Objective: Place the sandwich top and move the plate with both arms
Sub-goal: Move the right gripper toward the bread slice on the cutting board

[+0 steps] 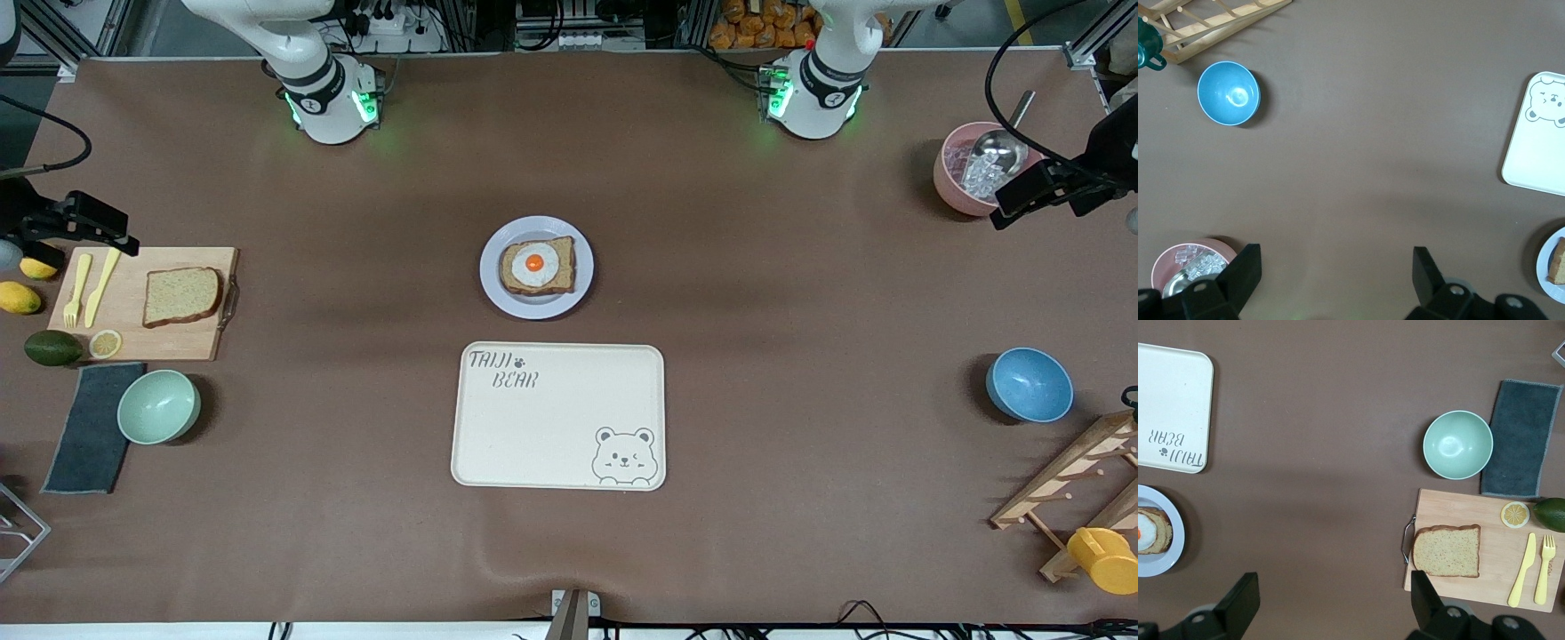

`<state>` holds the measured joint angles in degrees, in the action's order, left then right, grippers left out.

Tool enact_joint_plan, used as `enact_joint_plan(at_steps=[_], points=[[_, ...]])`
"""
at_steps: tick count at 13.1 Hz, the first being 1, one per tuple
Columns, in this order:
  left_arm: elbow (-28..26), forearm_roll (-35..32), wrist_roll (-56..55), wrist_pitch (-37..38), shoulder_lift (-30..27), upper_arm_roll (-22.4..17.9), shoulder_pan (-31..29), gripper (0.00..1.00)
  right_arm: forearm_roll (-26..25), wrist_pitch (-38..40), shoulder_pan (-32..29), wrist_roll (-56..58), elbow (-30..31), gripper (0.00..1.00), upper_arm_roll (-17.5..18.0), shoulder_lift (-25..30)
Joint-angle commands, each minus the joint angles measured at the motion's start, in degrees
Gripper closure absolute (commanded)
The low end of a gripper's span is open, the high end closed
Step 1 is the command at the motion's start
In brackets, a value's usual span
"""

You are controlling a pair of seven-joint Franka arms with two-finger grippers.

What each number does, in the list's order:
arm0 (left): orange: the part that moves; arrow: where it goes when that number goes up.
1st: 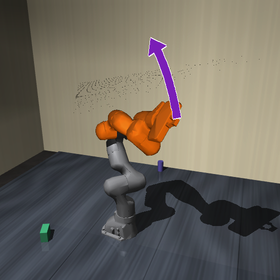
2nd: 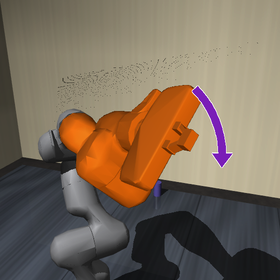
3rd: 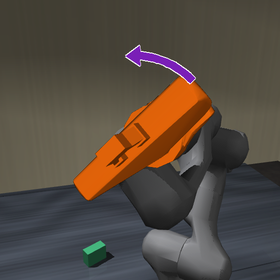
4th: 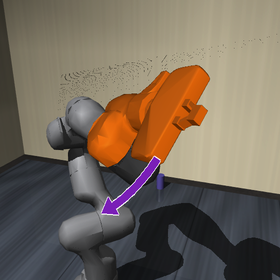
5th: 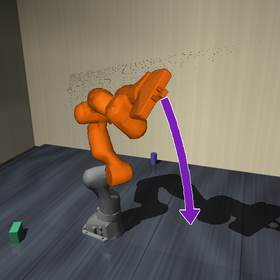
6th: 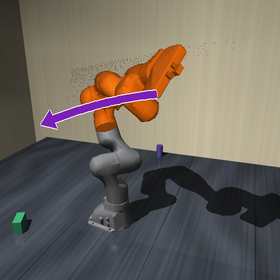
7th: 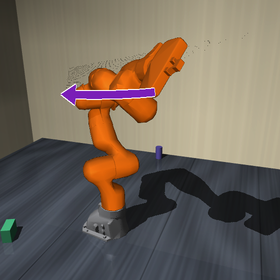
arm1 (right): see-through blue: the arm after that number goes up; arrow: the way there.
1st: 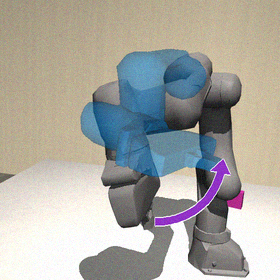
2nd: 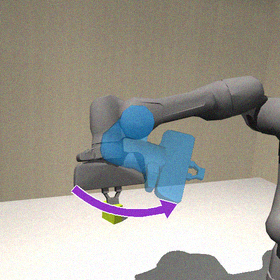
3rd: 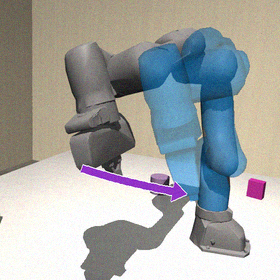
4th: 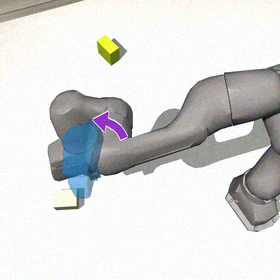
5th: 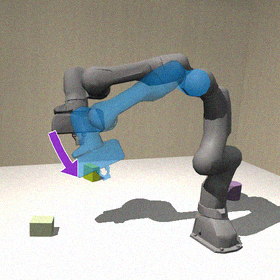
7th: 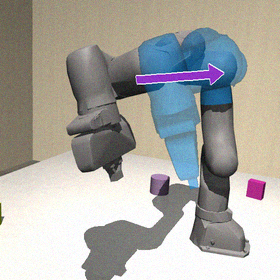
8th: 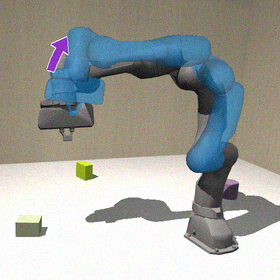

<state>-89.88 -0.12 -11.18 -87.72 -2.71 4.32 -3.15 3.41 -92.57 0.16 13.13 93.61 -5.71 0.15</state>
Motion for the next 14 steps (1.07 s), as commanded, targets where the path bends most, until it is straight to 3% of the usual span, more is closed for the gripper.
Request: enact_joint_plan(at_steps=[1,9,14], points=[[1.72,-1.29,0.80,1.32,0.69,0.34,-0.19,0.00,0.81,1.33,-1.22,-0.30,-0.80,0.00,0.62,-0.41],[2.69,-1.29,0.63,1.76,1.83,0.25,-0.01,0.00,0.55,1.34,-1.83,3.29,-0.80,0.00,0.53,-1.20],[2.51,-1.11,0.72,1.68,2.45,0.34,0.08,0.00,0.89,1.25,-5.87,8.40,-0.45,0.00,0.53,-4.19]])
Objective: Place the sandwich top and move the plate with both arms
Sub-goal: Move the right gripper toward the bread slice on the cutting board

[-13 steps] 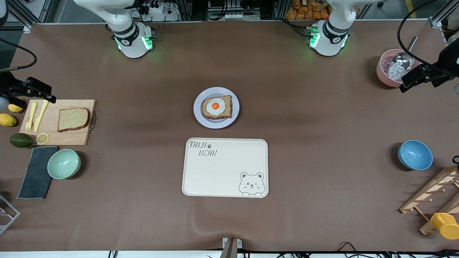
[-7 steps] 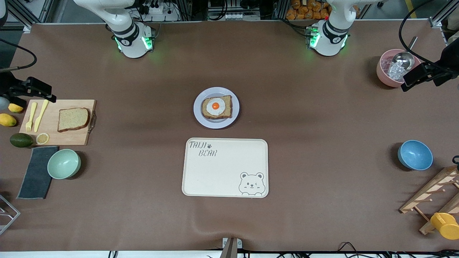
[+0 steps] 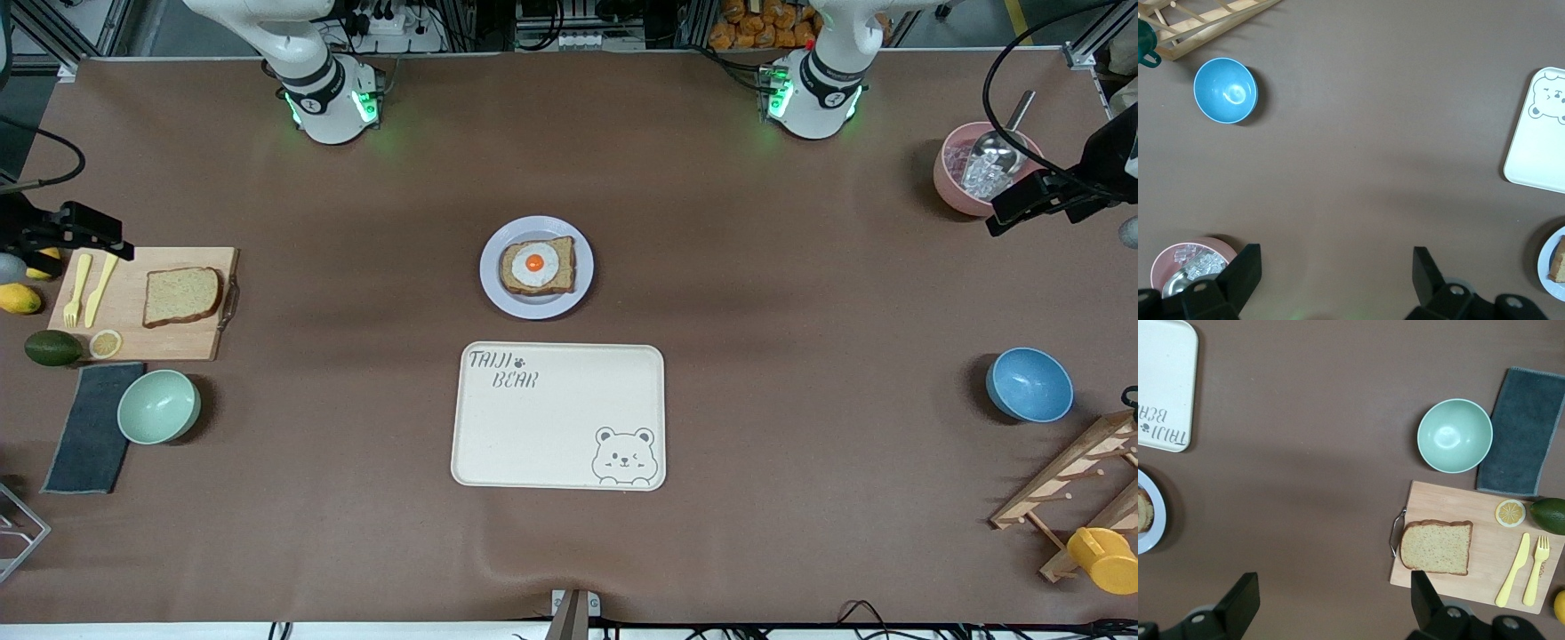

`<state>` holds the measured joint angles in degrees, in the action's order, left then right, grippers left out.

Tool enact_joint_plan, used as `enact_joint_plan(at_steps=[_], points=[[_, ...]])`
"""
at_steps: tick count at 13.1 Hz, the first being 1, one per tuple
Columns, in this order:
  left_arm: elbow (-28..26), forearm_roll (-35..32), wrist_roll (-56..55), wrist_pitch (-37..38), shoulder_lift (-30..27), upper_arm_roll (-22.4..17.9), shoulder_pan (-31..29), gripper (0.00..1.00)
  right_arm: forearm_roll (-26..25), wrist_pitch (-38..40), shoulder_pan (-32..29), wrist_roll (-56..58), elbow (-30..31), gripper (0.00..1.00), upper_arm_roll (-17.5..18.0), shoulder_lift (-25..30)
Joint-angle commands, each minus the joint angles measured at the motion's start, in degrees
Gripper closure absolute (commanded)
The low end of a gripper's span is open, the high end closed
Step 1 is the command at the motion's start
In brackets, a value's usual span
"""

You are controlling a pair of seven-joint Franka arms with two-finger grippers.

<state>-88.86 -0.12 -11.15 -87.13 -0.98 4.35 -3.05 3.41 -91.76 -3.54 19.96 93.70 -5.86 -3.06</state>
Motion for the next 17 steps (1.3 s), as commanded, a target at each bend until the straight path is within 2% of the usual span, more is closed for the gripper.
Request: enact_joint_plan(at_steps=[1,7,12,17], points=[[1.40,-0.67,0.60,0.91,0.80,0.31,-0.12,0.00,0.90,0.44,-2.96,1.66,-0.10,0.00,0.68,-1.41],[1.05,-0.40,0.51,-0.84,2.21,0.31,0.06,0.00,0.90,-0.70,-9.10,7.52,1.65,0.00,0.68,-3.96],[0.79,-0.49,0.42,-1.11,3.18,0.31,0.06,0.00,0.98,-9.38,-15.17,14.65,9.55,0.00,0.68,-5.37],[0.44,-0.67,0.16,-3.83,4.32,0.66,0.23,0.00,1.86,-12.82,-20.44,18.60,10.98,0.02,0.76,-11.94]])
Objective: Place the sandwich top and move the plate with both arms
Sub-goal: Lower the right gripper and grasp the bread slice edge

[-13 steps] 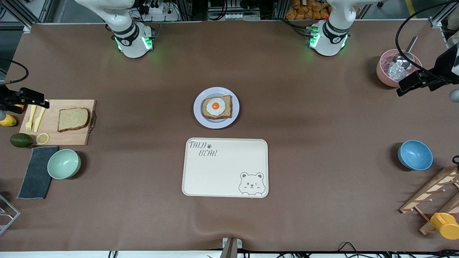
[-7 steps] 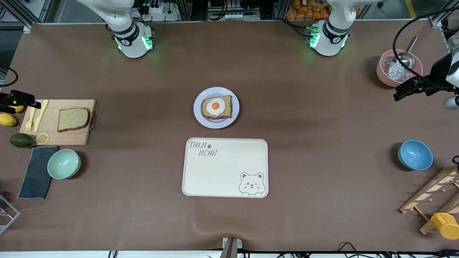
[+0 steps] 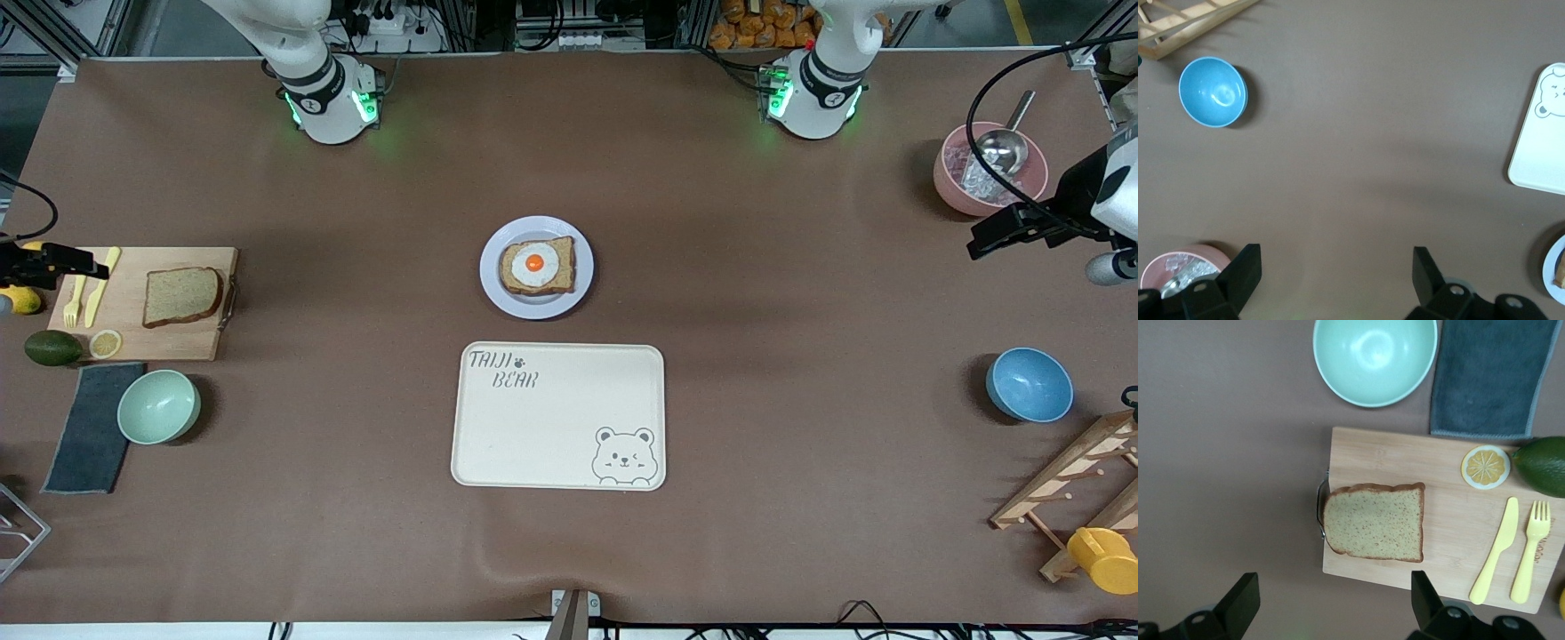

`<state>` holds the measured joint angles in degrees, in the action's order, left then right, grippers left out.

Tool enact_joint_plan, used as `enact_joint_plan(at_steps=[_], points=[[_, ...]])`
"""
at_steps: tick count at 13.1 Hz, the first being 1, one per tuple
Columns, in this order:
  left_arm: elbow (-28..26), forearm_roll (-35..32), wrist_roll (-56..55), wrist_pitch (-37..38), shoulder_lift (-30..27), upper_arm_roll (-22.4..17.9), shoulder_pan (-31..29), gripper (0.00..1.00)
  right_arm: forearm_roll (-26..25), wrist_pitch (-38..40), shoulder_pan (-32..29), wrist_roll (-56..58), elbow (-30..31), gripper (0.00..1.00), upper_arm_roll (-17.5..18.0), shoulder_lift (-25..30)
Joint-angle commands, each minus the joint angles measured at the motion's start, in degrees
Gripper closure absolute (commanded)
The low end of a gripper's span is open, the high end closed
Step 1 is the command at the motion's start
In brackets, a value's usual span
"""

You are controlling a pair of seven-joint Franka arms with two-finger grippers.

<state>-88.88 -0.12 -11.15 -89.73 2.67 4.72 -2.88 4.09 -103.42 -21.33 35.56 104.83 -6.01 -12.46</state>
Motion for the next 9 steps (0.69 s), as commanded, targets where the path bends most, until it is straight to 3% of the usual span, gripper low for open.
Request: enact_joint_plan(at_steps=[1,5,9], points=[[0.20,-0.58,-0.19,-1.24,0.67,0.37,0.25,0.00,1.27,-3.44,-3.54,5.98,-0.15,0.07,0.91,-4.57],[-0.15,-0.76,-0.28,-1.33,0.84,0.55,0.51,0.00,1.53,-7.84,-6.09,11.28,-0.07,0.10,0.91,-10.38],[-0.24,-0.85,-0.19,-1.59,1.19,0.55,0.51,0.00,4.69,-14.07,-7.77,17.69,1.94,0.24,1.00,-14.00]])
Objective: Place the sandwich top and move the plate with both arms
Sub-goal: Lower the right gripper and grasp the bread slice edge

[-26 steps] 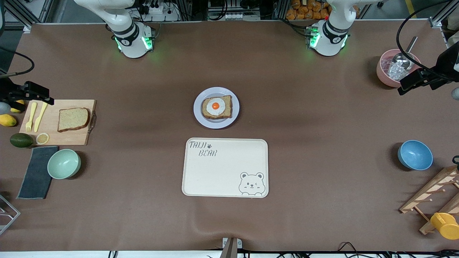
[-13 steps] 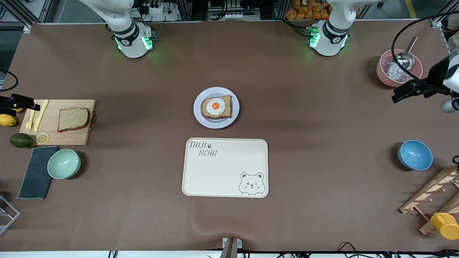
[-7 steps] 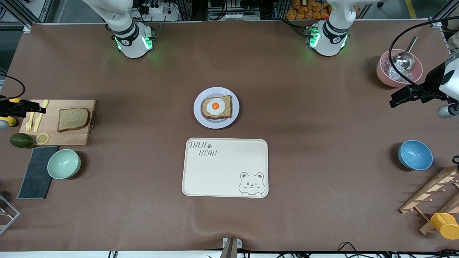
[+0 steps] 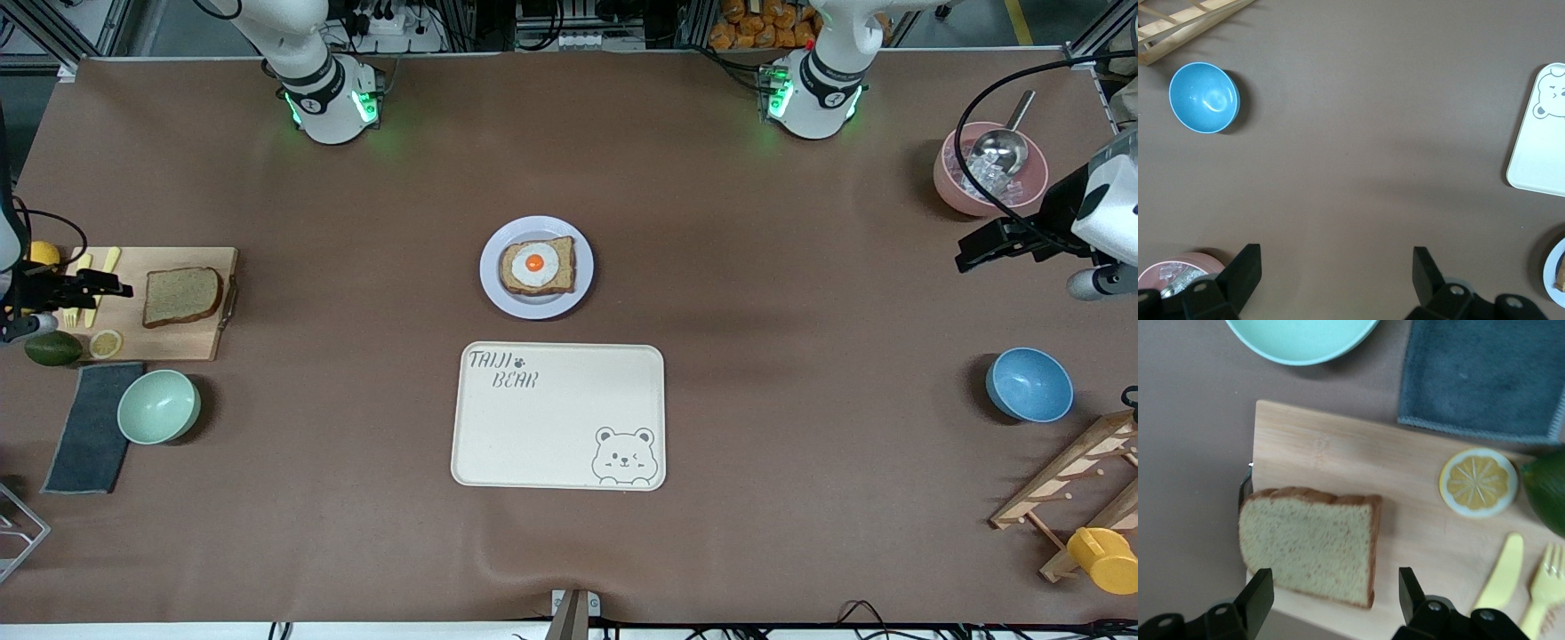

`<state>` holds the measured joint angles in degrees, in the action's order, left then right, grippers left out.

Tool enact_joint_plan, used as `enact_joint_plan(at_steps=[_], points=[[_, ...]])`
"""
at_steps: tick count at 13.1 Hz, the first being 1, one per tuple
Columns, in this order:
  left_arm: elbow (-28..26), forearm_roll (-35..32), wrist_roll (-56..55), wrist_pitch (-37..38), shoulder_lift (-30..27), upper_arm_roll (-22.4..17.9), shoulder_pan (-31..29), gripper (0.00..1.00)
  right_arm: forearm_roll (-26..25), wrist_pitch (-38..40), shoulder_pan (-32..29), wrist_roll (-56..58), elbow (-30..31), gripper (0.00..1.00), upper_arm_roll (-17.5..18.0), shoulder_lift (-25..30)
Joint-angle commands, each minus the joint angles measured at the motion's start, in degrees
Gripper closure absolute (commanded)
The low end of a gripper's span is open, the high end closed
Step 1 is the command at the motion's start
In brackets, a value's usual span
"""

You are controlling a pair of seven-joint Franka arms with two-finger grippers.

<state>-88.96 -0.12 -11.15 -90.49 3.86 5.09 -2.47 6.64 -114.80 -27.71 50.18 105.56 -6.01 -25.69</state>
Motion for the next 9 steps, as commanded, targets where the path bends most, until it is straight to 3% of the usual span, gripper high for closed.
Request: enact_joint_plan(at_steps=[1,9], points=[[-0.42,-0.85,-0.19,-0.91,0.00,0.19,0.10,0.00,2.24,-5.75,-1.29,4.30,3.58,0.26,1.08,-0.76],[-0.95,-0.85,-0.19,-1.79,0.09,0.27,0.01,0.00,2.41,-9.91,-2.61,6.94,7.56,0.32,1.00,-0.85]])
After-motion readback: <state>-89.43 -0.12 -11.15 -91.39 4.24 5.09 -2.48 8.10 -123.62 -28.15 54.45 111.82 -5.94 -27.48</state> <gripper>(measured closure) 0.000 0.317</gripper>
